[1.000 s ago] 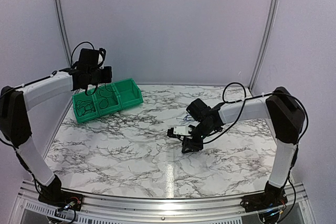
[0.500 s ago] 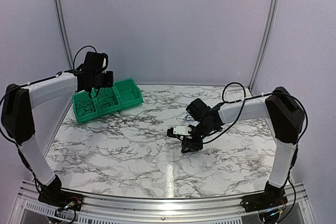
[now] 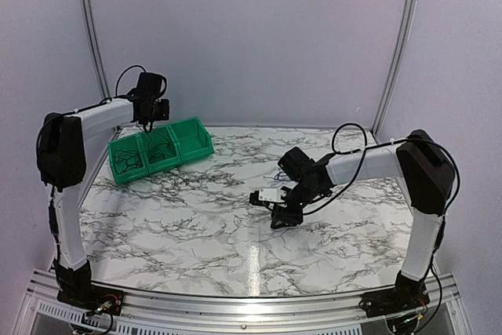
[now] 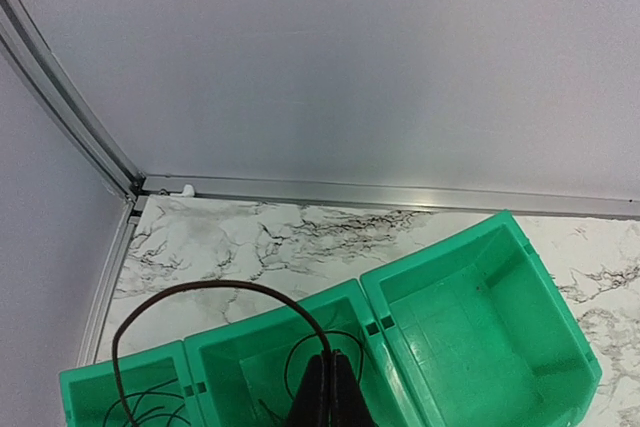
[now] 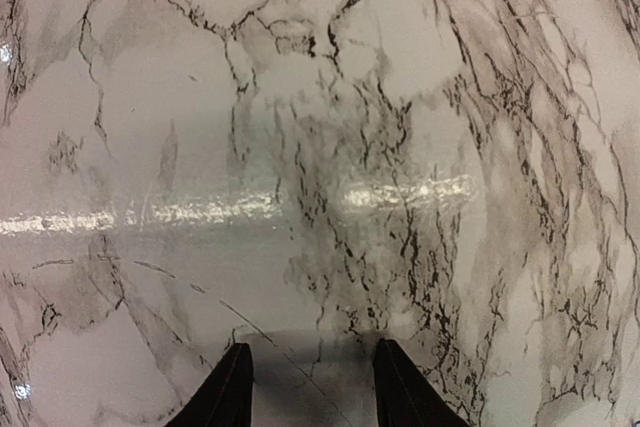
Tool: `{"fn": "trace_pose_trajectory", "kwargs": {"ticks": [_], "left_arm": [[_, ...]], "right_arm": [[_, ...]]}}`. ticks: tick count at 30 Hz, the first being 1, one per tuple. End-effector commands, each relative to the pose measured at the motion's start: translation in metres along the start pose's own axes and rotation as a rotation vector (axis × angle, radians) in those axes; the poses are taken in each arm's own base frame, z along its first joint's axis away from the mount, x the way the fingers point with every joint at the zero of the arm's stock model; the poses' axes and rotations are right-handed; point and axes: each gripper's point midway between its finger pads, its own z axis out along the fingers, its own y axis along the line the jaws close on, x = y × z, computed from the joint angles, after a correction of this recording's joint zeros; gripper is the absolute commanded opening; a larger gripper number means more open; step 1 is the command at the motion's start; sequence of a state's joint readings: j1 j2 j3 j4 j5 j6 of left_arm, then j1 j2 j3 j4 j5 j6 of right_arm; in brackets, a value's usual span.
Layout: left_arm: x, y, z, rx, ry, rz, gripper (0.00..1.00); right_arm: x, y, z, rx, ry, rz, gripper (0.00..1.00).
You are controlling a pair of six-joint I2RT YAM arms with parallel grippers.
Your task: Untangle the cables
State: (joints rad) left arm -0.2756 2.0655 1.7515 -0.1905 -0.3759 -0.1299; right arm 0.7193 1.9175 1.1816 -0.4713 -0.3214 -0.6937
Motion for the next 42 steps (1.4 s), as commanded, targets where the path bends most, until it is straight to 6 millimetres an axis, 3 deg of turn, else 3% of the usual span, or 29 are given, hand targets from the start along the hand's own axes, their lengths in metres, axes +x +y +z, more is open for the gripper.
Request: {"fn": "trace_pose_trajectory", "kwargs": {"ticks": [1,6,11,31,33,35,42], "left_arm": [[0.023,-0.015,0.022,0.032,0.058,-0.024,0.00],[0.063,-0.018,0.034,0.044,0.125,-0.053,0.00],[0.085,-0.016,0.038,0.035,0.157,-0.040,0.00],[0.132,-0.022,0.042,0.123,0.320,-0.043,0.00],[0.132,-0.020,0.037,0.124,0.333,-0.040,0.07],[0.129,-0.016,0.031,0.114,0.334,-0.037,0.21],[0.102,-0.010,-0.009,0.143,0.319,-0.026,0.40]], "right_arm": [[0.035,0.003,0.019,-0.014,0.117,0.022,0.42],[0.037,0.004,0.021,-0.017,0.123,0.022,0.42],[0.038,0.005,0.022,-0.026,0.125,0.023,0.42],[0.036,0.005,0.021,-0.027,0.125,0.020,0.42],[0.036,0.005,0.020,-0.025,0.123,0.019,0.42],[0.036,0.006,0.021,-0.027,0.125,0.020,0.42],[0.036,0.006,0.022,-0.038,0.127,0.021,0.42]]}}
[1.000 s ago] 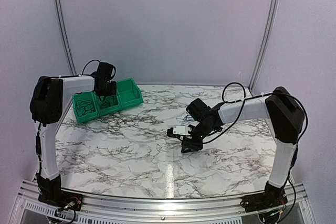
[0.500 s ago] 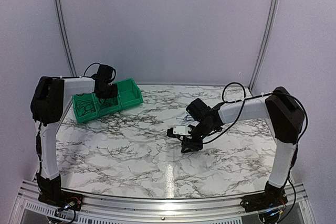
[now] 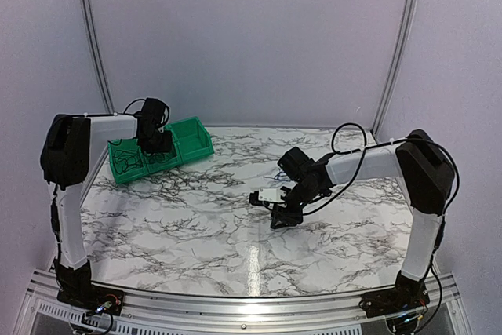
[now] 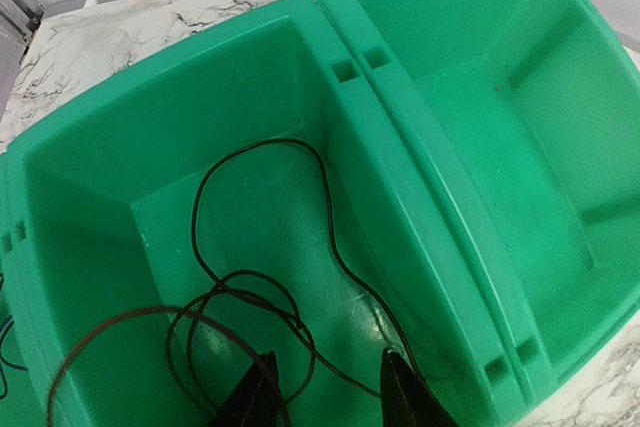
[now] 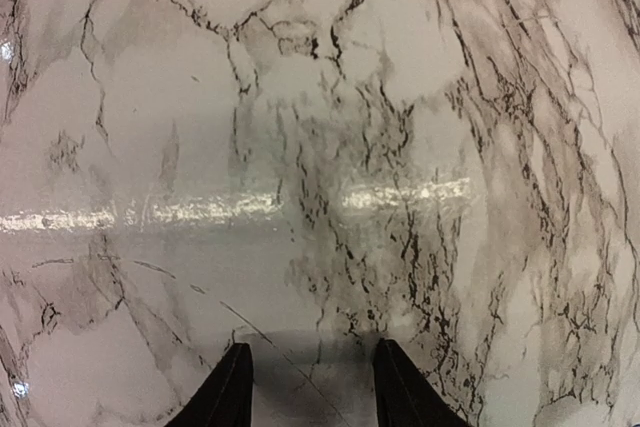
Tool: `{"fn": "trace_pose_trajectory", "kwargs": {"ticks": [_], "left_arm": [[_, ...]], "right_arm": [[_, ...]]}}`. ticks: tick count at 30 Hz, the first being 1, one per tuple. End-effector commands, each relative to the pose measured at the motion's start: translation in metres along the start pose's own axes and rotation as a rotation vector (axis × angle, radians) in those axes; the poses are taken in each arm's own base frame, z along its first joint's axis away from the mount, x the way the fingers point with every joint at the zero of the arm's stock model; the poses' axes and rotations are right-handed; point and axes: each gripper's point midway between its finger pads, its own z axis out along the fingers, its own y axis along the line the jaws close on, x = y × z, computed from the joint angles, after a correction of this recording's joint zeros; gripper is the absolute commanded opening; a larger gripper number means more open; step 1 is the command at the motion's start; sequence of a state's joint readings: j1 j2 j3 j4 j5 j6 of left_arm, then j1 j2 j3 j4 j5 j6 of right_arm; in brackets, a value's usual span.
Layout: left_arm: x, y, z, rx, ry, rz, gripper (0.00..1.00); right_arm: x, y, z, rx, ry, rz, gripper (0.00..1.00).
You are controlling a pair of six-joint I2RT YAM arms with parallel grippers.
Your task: Untangle the cables
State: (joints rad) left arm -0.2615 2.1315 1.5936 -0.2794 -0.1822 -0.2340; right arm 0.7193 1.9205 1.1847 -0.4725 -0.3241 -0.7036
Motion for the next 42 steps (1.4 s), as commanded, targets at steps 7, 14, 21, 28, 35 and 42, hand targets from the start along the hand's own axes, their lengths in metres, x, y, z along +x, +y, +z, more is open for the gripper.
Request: {"fn": "trace_pose_trajectory", "kwargs": {"ticks": [7,14,21,28,35,42], "left_arm": [[-0.007,-0.009,-0.092,0.147,0.009,0.003,0.47],[0.006,0.026,-0.110,0.000,-0.013,-0.020,0.50],[0.032,0.040,-0.103,-0.058,0.048,-0.023,0.51],[0.060,0.087,-0.104,-0.173,0.085,-0.184,0.49],[0.054,0.095,-0.080,-0.160,0.071,-0.279,0.41],[0.046,0.096,-0.052,-0.153,0.078,-0.311,0.37]], "right_arm": [[0.035,0.007,0.021,-0.044,0.126,0.033,0.42],[0.036,0.008,0.023,-0.052,0.131,0.033,0.42],[0.036,0.009,0.022,-0.053,0.131,0.031,0.42],[0.039,0.011,0.025,-0.063,0.140,0.030,0.42],[0.040,0.011,0.026,-0.069,0.148,0.029,0.42],[0.042,0.010,0.025,-0.060,0.154,0.027,0.41]]}}
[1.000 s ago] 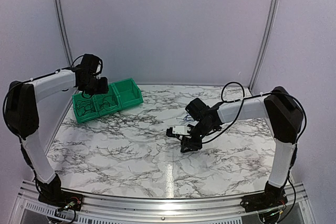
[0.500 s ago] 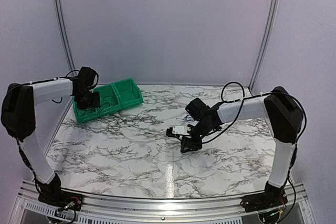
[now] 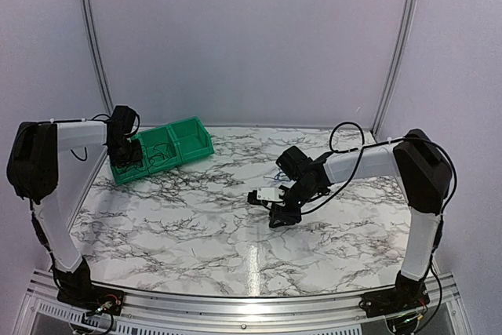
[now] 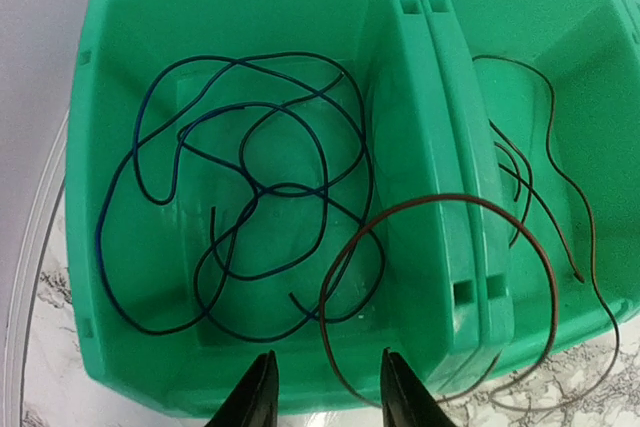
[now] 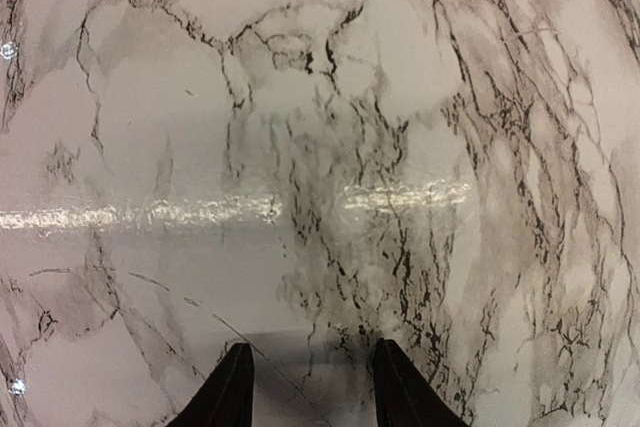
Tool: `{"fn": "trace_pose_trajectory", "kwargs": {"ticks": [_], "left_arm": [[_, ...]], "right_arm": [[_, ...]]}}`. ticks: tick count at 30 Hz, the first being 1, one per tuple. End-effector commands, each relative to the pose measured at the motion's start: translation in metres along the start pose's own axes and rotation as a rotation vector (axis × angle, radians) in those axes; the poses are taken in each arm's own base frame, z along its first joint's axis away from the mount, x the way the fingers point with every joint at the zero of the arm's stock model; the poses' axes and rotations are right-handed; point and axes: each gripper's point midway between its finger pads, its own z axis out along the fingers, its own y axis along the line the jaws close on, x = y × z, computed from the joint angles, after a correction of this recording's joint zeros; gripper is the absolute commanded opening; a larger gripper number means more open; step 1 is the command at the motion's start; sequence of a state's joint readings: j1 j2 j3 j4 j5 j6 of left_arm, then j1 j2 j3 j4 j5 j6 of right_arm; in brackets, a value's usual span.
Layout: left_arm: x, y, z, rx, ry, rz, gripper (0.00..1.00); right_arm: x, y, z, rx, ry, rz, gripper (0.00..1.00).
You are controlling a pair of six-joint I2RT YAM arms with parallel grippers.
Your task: Untangle the cables
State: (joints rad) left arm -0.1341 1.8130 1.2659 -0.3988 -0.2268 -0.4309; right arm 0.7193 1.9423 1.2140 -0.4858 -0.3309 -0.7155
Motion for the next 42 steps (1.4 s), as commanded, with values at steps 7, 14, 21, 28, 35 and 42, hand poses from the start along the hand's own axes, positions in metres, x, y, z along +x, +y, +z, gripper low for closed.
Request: {"fn": "trace_pose_trajectory", "kwargs": {"ticks": [7,14,21,28,35,42], "left_arm": [[-0.017,-0.002,0.027,-0.024,-0.017,-0.041,0.18],[-0.032,-0.004,0.015,-0.017,-0.067,-0.055,0.00],[-0.067,-0.022,-0.012,0.072,-0.171,-0.061,0.00],[-0.082,-0.046,-0.012,0.140,-0.186,-0.053,0.00],[-0.097,-0.076,-0.001,0.202,-0.209,-0.024,0.00],[-0.096,-0.082,0.037,0.161,-0.187,0.015,0.00]], "right_arm": [[0.048,0.013,0.023,-0.049,0.162,0.035,0.41],[0.049,0.012,0.024,-0.045,0.166,0.034,0.41],[0.052,0.014,0.027,-0.057,0.176,0.039,0.41],[0.054,0.014,0.029,-0.057,0.183,0.042,0.41],[0.057,0.014,0.031,-0.062,0.191,0.045,0.41],[0.058,0.014,0.032,-0.058,0.196,0.045,0.41]]}}
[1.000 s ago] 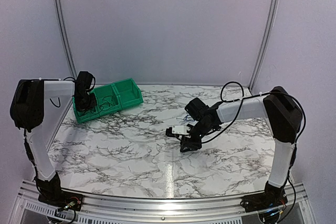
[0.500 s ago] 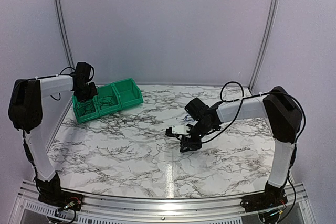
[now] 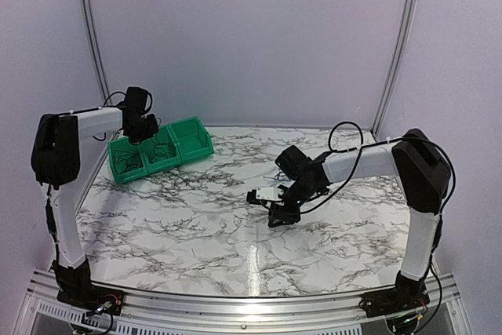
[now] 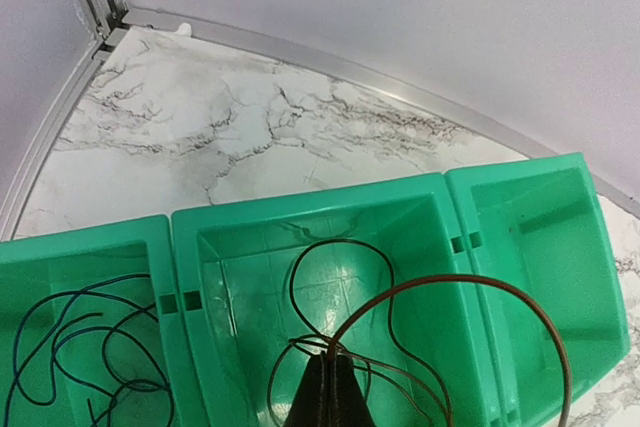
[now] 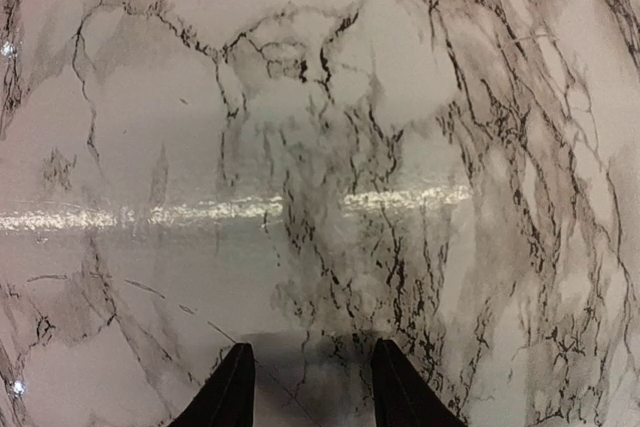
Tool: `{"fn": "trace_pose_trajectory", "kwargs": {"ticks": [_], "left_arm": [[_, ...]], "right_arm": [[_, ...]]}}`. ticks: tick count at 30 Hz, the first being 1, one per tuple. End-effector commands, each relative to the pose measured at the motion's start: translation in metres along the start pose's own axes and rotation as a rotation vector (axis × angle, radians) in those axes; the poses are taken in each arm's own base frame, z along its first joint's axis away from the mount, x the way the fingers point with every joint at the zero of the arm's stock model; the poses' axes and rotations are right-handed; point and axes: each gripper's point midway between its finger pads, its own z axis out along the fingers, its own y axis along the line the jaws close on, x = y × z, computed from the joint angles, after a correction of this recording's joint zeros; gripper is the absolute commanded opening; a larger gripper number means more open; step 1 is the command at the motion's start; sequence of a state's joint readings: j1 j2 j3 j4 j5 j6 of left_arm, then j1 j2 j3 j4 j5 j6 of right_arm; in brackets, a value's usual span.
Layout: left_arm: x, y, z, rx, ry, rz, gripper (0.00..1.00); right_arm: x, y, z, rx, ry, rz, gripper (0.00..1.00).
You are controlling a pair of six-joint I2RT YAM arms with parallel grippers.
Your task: Untangle the cables
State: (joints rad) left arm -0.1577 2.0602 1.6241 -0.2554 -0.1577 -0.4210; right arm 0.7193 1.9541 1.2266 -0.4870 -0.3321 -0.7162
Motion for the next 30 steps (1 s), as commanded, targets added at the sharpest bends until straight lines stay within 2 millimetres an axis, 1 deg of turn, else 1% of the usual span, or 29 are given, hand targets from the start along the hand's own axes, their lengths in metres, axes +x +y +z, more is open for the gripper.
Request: {"fn": "trace_pose_trajectory", "kwargs": {"ticks": [1,5,9,10,12,13,14,17,20,23,25,28,30], "left_arm": [[0.007,0.003,0.022,-0.027,0.014,0.045,0.00],[0.017,0.001,0.035,-0.017,0.045,0.058,0.00],[0.017,-0.004,0.037,0.005,0.051,0.062,0.00],[0.015,-0.006,0.036,0.011,0.049,0.066,0.02],[0.012,-0.006,0.033,0.010,0.045,0.072,0.16],[0.010,-0.005,0.030,0.005,0.039,0.074,0.23],[0.006,-0.005,0.026,-0.001,0.031,0.076,0.27],[-0.003,-0.001,0.014,-0.026,0.007,0.091,0.32],[-0.017,0.008,-0.002,-0.076,-0.026,0.117,0.37],[-0.024,0.015,-0.016,-0.104,-0.035,0.143,0.40],[-0.025,0.020,-0.021,-0.116,-0.026,0.152,0.41],[-0.022,0.027,-0.024,-0.116,0.006,0.156,0.41],[-0.020,0.029,-0.024,-0.091,0.026,0.152,0.41]], "right_arm": [[0.060,0.016,0.030,-0.056,0.197,0.043,0.41],[0.061,0.017,0.032,-0.060,0.202,0.044,0.40],[0.062,0.017,0.032,-0.063,0.205,0.044,0.40],[0.062,0.017,0.032,-0.062,0.204,0.044,0.40],[0.062,0.017,0.033,-0.063,0.205,0.045,0.41],[0.063,0.017,0.032,-0.064,0.206,0.045,0.40],[0.063,0.017,0.032,-0.064,0.206,0.045,0.41],[0.062,0.017,0.032,-0.063,0.206,0.045,0.40],[0.062,0.016,0.032,-0.063,0.206,0.046,0.40],[0.061,0.017,0.032,-0.063,0.206,0.045,0.40],[0.061,0.017,0.032,-0.065,0.205,0.045,0.41],[0.061,0.017,0.032,-0.067,0.205,0.045,0.40],[0.061,0.017,0.032,-0.070,0.207,0.047,0.41]]}}
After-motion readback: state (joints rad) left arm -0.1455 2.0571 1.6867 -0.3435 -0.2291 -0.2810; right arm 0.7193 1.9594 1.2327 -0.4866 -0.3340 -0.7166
